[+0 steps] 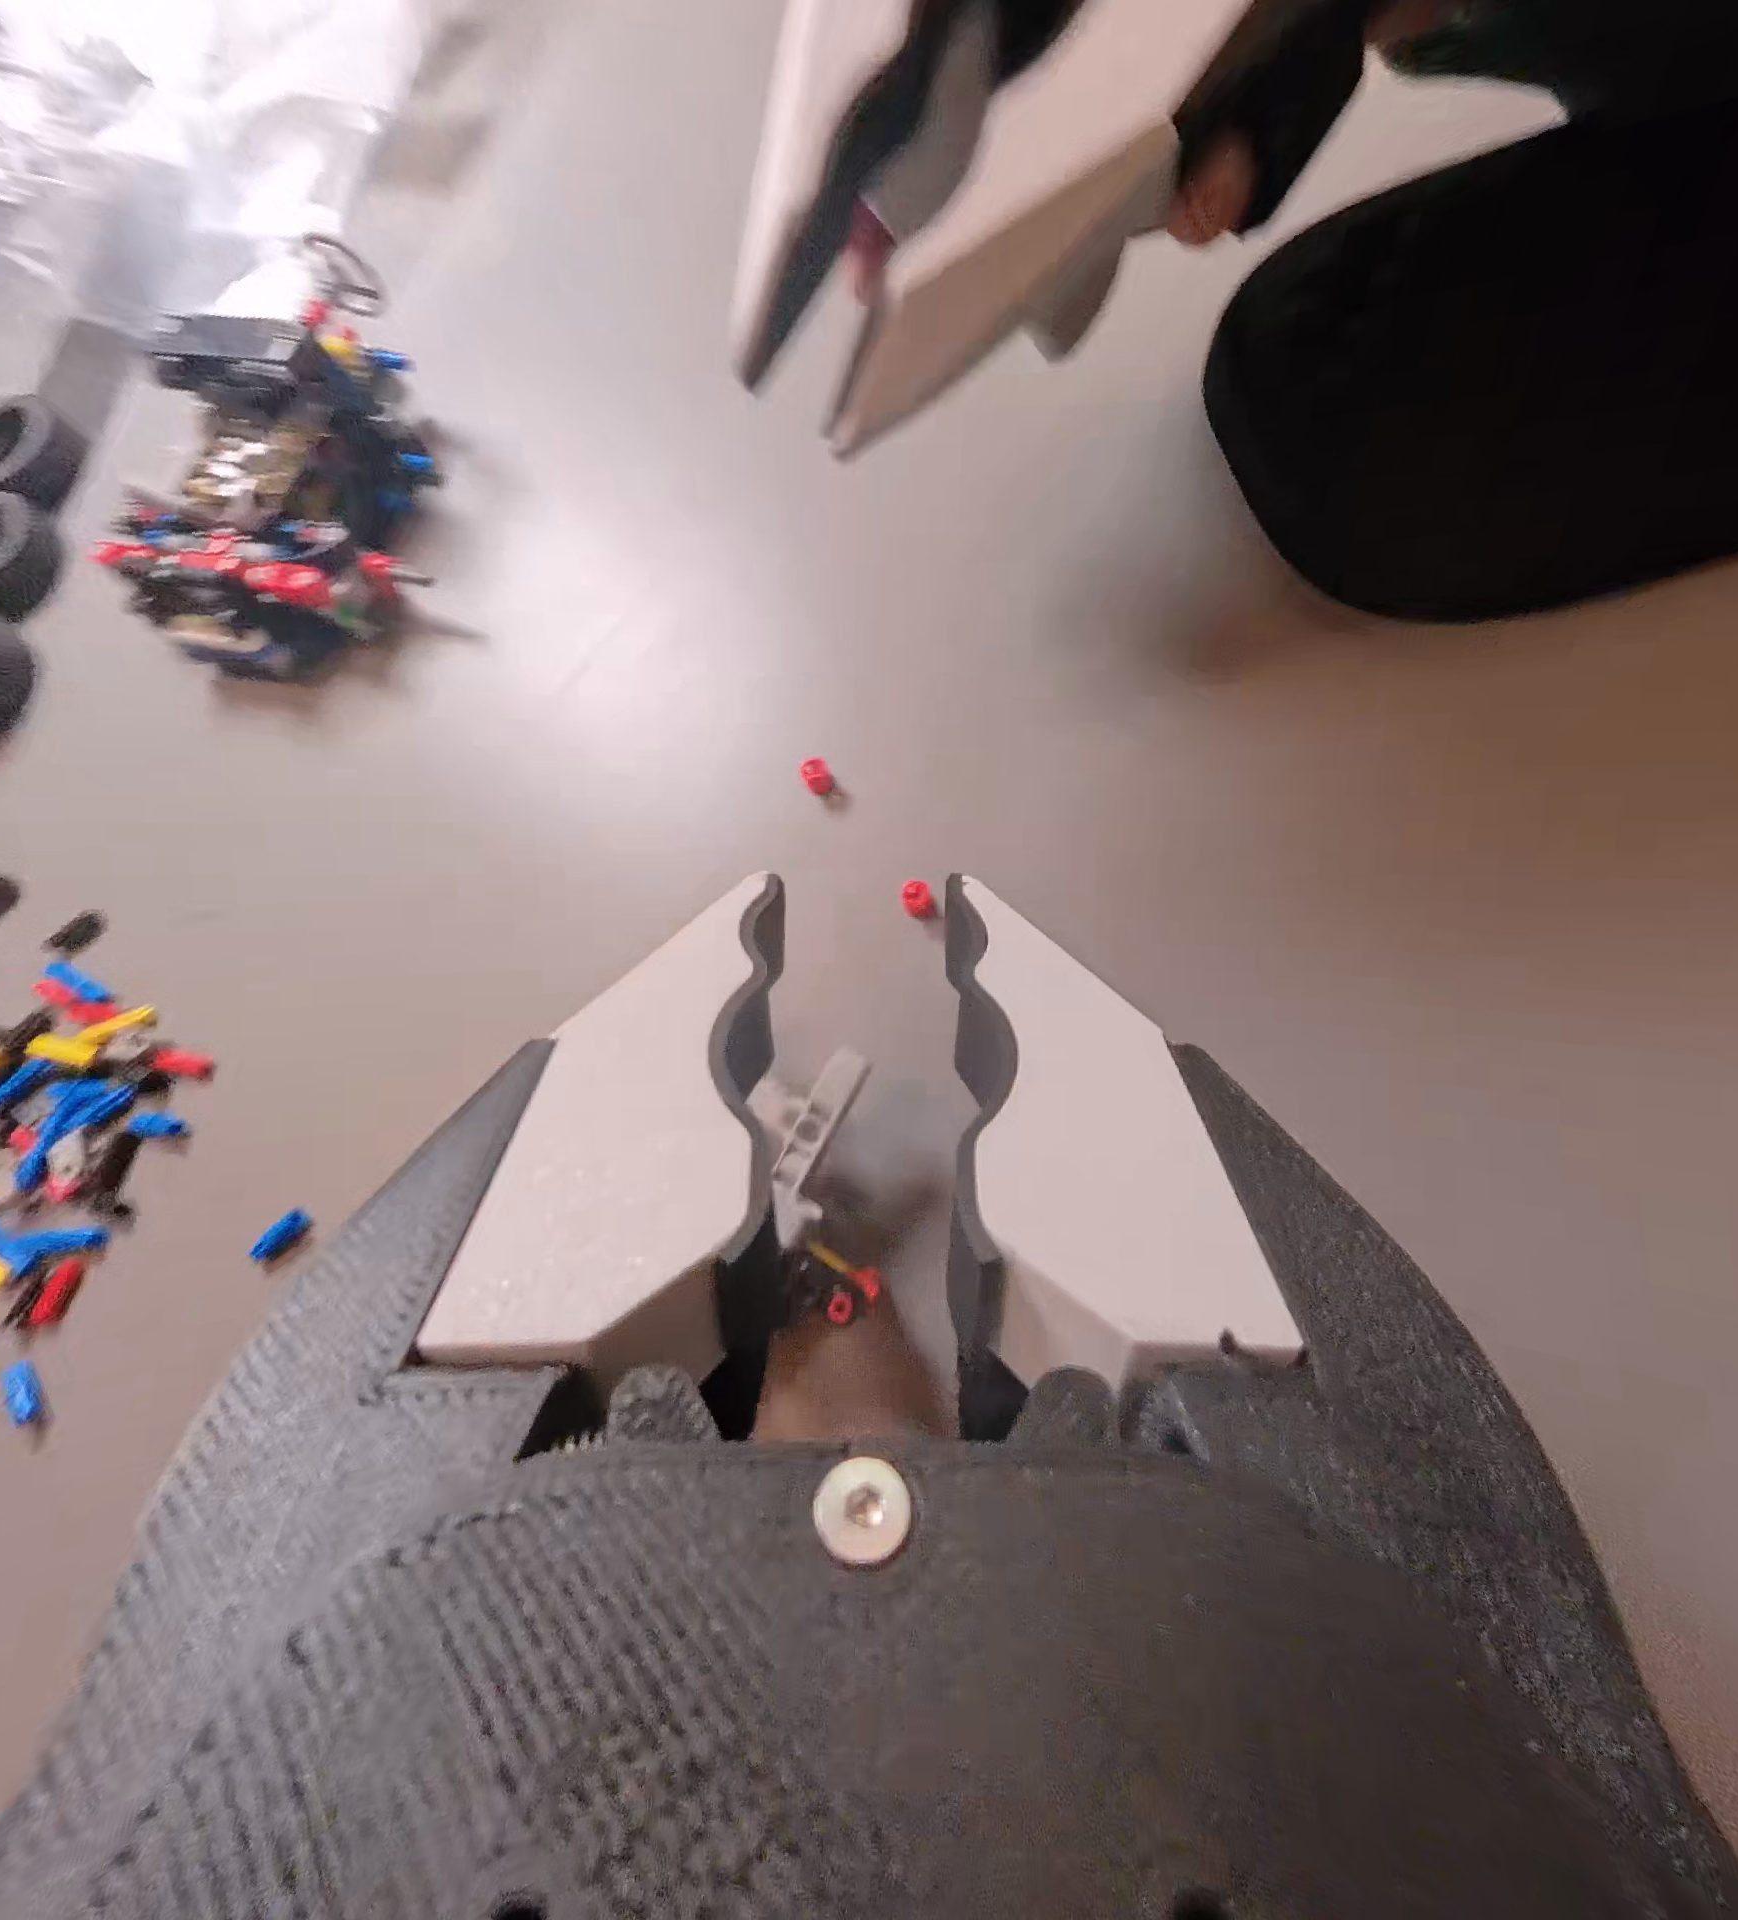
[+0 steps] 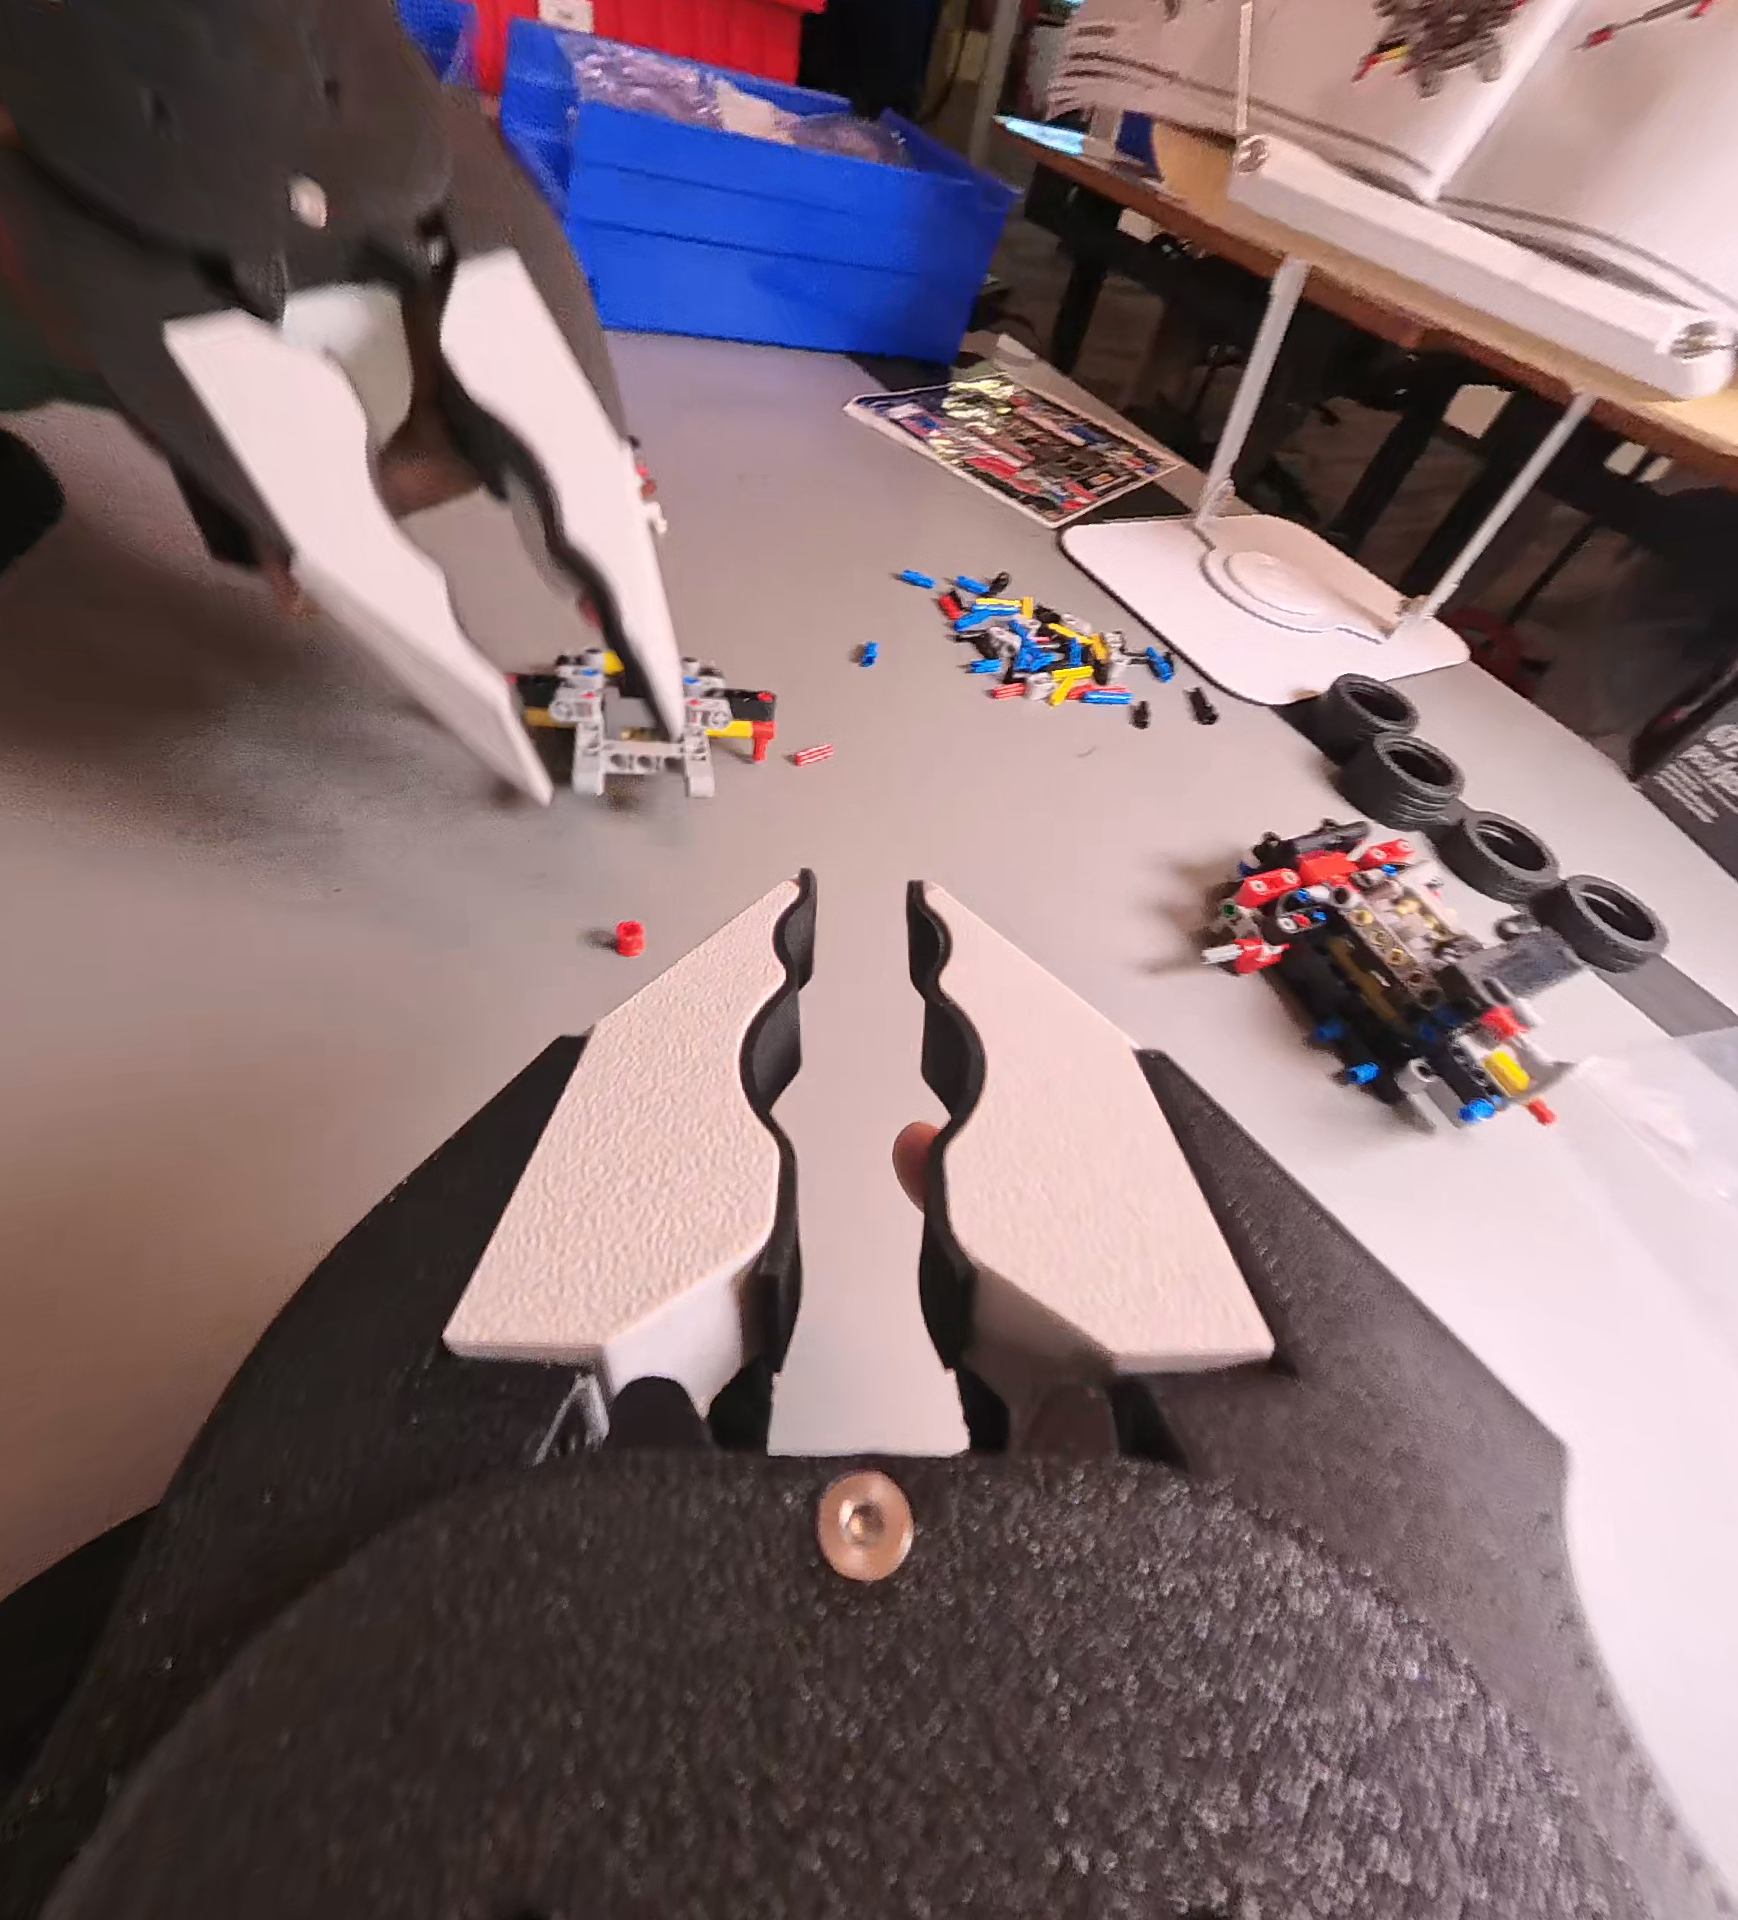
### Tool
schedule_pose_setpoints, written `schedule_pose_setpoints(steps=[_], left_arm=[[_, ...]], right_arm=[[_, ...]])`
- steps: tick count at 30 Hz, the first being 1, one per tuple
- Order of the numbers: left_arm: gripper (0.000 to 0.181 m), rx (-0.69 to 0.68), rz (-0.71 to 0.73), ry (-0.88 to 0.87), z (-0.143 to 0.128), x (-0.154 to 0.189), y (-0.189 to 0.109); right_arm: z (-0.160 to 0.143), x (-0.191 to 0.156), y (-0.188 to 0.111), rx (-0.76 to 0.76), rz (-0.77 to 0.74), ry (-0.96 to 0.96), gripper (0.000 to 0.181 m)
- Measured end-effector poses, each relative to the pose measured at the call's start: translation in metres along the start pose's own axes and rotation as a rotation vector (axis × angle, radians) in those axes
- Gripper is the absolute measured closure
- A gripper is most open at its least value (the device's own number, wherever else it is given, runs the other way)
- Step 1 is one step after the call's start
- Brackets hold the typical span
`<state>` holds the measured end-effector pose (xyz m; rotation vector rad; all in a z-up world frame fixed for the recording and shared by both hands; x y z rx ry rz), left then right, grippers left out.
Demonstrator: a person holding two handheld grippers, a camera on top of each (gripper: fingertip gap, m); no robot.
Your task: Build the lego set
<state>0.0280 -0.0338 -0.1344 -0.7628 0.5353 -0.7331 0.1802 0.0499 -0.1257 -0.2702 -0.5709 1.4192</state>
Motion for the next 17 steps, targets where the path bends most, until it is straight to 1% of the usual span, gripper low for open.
schedule_pose_setpoints(steps=[2, 4, 7, 9, 11, 13, 14, 16, 17], left_arm=[[0.148, 0.111, 0.084, -0.091, -0.01, -0.012, -0.026], [0.143, 0.237, 0.171, -0.203, -0.025, -0.026, -0.06], [0.133, 0.383, 0.329, -0.37, -0.057, -0.046, -0.112], [0.138, 0.447, 0.497, -0.432, -0.083, -0.054, -0.148], [0.153, 0.494, 0.658, -0.478, -0.108, -0.056, -0.185], [0.174, 0.477, 0.825, -0.499, -0.134, -0.057, -0.225], [0.181, 0.446, 0.912, -0.501, -0.147, -0.057, -0.246], [0.181, 0.36, 1.031, -0.499, -0.171, -0.058, -0.288], [0.181, 0.3, 1.044, -0.51, -0.184, -0.06, -0.307]], right_arm=[[-0.002, -0.006, 0.005, -0.026, 0.015, -0.022, 0.165], [-0.003, -0.01, 0.009, -0.041, 0.021, -0.04, 0.165], [-0.002, -0.011, 0.01, -0.035, 0.019, -0.05, 0.166], [-0.001, -0.01, 0.009, -0.019, 0.002, -0.043, 0.165], [0.0, -0.006, 0.009, 0.004, -0.022, -0.014, 0.159], [0.0, -0.002, 0.008, 0.023, -0.04, 0.022, 0.155], [0.0, -0.001, 0.008, 0.032, -0.046, 0.03, 0.159], [0.001, -0.001, 0.006, 0.056, -0.062, 0.021, 0.181], [0.002, -0.001, 0.006, 0.06, -0.064, 0.012, 0.181]])
Point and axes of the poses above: each gripper's, where its closed fingertips meet, y out along the fingers, z out of its top, x = y × z across the jaws, the point moved 7 cm from there along -y, back along the fingers, and after that the axes turned 12 degrees about -x, right-handed, at the moved point
